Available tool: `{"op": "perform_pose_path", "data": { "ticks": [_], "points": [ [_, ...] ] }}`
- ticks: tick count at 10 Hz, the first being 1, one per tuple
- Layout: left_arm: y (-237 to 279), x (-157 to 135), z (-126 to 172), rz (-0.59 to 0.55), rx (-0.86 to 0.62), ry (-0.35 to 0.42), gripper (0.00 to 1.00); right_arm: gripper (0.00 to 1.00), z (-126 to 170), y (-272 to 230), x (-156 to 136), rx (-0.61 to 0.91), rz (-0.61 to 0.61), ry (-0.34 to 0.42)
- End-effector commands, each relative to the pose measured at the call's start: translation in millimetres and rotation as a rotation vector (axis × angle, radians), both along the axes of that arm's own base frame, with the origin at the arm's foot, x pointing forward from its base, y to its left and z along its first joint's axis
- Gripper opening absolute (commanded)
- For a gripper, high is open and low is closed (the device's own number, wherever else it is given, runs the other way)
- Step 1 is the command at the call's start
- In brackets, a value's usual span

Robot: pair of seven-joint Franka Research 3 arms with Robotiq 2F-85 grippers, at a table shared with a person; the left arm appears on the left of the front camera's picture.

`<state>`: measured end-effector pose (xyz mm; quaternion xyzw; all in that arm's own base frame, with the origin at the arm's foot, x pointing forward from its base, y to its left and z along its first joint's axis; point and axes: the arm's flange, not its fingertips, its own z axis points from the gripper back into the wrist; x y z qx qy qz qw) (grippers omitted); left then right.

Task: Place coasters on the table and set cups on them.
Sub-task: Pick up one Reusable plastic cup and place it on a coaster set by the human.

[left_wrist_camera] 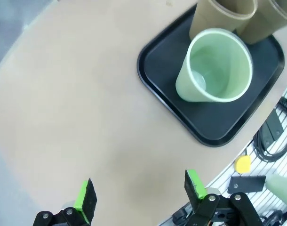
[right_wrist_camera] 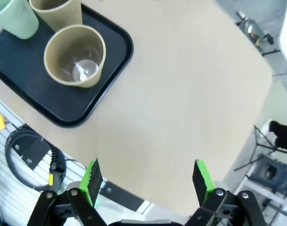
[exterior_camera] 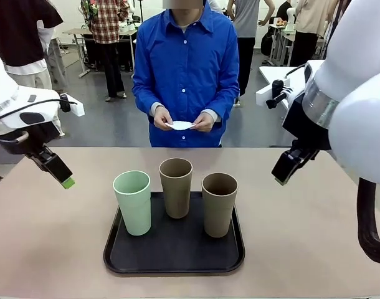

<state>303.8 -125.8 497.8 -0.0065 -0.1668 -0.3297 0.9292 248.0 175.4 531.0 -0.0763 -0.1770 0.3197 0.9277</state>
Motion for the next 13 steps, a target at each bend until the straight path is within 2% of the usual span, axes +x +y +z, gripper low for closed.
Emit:
{"op": "perform_pose_path", "data": {
  "ticks": [1,3,4,6,8,9,10,11,13],
  "points": [
    [1,9,-14,-0.006,0.009,0.034,1.0,1.0,-3,2,8,0.009,0.009,-0.009],
    [1,9,-14,-0.006,0.009,0.034,1.0,1.0,-3,2,8,0.009,0.009,-0.009],
    [0,0,-2,-0.002,0.005,0.009,1.0,1.0,0,0,1,0.001,0.001,-0.001],
    [31,28,-4,-0.061,-0.314,0.105,1.0,1.0,1,-47,15,0.613,-0.127,0.062],
    [67,39,1,-0.099,-0.638,0.191,1.0,1.0,-24,-111,19,1.044,-0.325,0.145],
    [90,53,-4,-0.088,-0.815,0.271,1.0,1.0,-44,-143,22,1.222,-0.43,0.204],
    [121,67,-17,-0.032,-0.992,0.377,1.0,1.0,-70,-175,25,1.339,-0.535,0.279],
    [153,80,-35,0.014,-1.109,0.432,1.0,1.0,-92,-202,28,1.423,-0.613,0.345],
    [204,82,-59,0.088,-1.23,0.455,1.0,1.0,-112,-231,25,1.534,-0.646,0.37]
  ]
}}
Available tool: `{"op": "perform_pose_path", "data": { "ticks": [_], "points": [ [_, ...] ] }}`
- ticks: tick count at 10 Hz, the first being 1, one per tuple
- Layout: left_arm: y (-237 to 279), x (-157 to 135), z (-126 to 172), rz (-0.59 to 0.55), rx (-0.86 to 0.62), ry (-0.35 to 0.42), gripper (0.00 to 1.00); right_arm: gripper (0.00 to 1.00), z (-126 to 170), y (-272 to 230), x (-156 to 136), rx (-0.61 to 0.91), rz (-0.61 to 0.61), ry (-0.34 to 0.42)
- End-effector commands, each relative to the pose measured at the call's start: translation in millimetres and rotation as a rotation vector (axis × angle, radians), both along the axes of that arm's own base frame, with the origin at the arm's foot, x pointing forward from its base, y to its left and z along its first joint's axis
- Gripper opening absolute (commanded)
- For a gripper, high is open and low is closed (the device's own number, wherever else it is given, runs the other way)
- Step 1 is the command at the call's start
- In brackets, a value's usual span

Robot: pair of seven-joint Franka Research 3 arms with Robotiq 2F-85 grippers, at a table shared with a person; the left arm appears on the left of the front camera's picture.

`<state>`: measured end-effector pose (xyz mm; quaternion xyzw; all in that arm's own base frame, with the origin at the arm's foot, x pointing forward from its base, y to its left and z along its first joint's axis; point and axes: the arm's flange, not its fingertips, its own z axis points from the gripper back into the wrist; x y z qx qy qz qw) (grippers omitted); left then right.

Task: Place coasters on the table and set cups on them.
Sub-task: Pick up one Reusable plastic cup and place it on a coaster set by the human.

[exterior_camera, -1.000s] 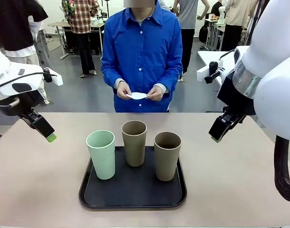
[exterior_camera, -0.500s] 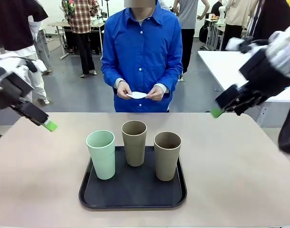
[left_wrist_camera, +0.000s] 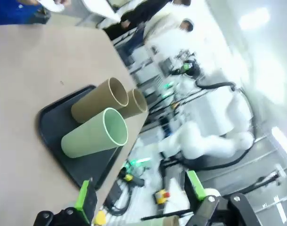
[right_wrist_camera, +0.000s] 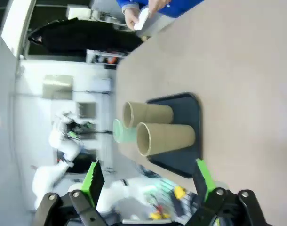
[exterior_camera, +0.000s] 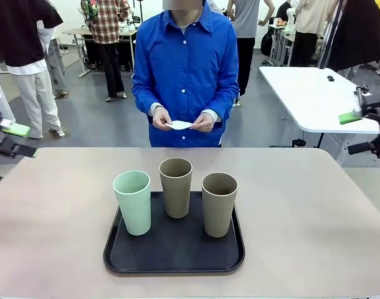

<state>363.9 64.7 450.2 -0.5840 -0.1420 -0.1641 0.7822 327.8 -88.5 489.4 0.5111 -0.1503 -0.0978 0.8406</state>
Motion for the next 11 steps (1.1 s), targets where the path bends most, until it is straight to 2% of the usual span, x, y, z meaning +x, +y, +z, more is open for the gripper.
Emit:
{"op": "perform_pose_path", "data": {
  "ticks": [1,5,8,11],
  "points": [
    [39,21,-18,0.066,-0.061,0.108,1.0,1.0,-75,21,-58,0.245,-0.108,-0.005],
    [77,16,-31,0.128,-0.094,0.176,1.0,1.0,-82,0,-72,0.266,-0.095,0.0],
    [78,12,-35,0.168,-0.083,0.192,1.0,1.0,-97,1,-74,0.26,-0.018,0.027],
    [80,10,-29,0.192,-0.043,0.185,1.0,1.0,-99,8,-75,0.251,0.094,0.026]
  ]
}}
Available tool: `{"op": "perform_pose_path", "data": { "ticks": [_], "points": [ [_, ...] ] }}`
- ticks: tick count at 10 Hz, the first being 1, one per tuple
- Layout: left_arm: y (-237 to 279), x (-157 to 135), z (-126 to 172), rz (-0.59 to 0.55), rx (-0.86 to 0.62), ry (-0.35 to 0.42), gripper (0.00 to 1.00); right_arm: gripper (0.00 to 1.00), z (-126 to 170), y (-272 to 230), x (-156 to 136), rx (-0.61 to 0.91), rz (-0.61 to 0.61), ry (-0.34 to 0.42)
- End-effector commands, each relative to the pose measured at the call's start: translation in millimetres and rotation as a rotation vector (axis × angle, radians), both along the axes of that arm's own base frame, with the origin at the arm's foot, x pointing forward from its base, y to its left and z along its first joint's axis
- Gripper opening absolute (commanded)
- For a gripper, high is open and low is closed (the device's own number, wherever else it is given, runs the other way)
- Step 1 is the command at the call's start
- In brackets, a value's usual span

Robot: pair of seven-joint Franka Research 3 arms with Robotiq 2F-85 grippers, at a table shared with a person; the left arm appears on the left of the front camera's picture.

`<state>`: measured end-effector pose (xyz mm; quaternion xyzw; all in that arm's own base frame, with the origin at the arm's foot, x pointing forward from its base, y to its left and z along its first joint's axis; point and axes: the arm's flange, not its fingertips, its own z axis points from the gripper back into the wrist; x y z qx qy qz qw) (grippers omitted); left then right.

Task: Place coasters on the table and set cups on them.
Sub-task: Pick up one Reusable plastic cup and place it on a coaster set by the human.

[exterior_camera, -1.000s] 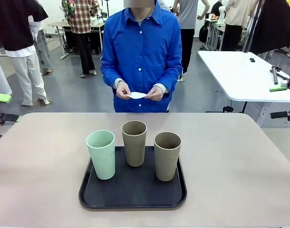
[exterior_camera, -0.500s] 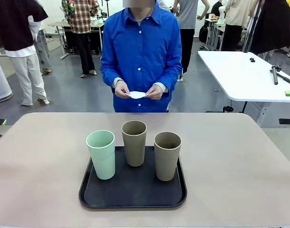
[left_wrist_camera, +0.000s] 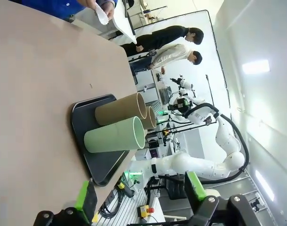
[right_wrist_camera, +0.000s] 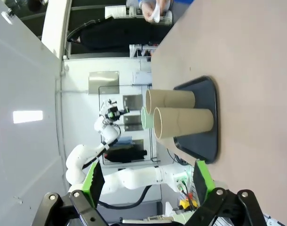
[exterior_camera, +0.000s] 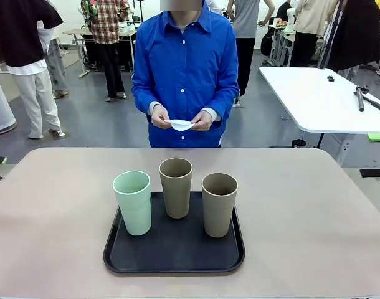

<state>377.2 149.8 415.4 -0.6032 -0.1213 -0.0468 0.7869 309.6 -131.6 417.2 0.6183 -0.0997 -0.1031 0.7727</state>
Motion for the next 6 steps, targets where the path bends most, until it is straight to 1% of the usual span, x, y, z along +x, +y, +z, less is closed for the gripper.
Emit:
{"op": "perform_pose_path", "data": {
  "ticks": [1,2,6],
  "points": [
    [-9,-6,10,0.039,0.038,0.01,1.0,1.0,-27,53,-57,-0.02,0.063,-0.027],
    [0,0,0,0.0,0.0,0.0,1.0,1.0,0,0,0,0.0,0.0,0.0],
    [0,0,0,0.0,0.0,0.0,1.0,1.0,0,0,0,0.0,0.0,0.0]
  ]
}}
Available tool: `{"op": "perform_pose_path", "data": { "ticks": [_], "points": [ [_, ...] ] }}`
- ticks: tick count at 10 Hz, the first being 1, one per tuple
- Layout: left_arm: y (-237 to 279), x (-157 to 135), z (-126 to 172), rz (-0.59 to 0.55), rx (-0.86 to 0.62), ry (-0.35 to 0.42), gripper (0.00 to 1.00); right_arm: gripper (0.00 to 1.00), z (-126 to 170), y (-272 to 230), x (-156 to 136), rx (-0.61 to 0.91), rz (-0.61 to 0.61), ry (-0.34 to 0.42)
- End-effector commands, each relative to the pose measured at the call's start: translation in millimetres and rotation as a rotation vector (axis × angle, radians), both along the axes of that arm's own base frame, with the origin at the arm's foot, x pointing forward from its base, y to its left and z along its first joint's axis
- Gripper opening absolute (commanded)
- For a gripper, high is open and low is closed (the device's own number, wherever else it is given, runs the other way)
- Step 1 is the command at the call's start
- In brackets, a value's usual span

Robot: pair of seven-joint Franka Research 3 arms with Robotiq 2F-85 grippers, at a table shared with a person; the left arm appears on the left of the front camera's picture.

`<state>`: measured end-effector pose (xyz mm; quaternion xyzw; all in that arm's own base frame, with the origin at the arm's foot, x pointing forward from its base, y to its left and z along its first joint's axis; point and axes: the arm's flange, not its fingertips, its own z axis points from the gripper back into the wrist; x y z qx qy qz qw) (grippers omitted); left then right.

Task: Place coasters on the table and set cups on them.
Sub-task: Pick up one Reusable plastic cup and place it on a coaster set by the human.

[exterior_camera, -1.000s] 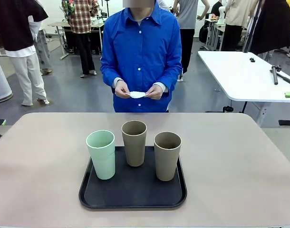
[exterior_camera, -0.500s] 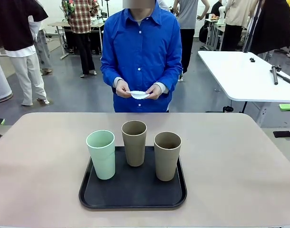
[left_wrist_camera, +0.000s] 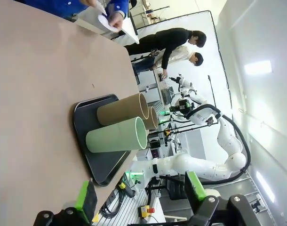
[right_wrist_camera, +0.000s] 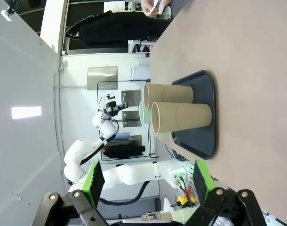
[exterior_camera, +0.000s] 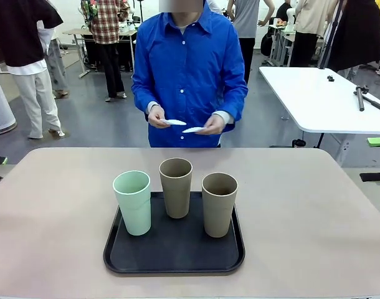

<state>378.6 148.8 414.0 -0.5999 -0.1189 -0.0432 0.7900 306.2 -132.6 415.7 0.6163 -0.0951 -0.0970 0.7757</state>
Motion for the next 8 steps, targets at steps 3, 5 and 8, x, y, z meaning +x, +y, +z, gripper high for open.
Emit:
{"op": "perform_pose_path", "data": {
  "ticks": [3,5,8],
  "points": [
    [1.0,-1.4,1.4,-0.004,-0.008,-0.009,1.0,1.0,1.5,1.0,3.4,0.007,-0.015,-0.001],
    [1.0,-1.4,1.4,-0.004,-0.008,-0.009,1.0,1.0,1.5,1.0,3.4,0.007,-0.015,-0.001],
    [1.0,-1.4,1.4,-0.004,-0.008,-0.009,1.0,1.0,1.5,1.0,3.4,0.007,-0.015,-0.001]
  ]
}}
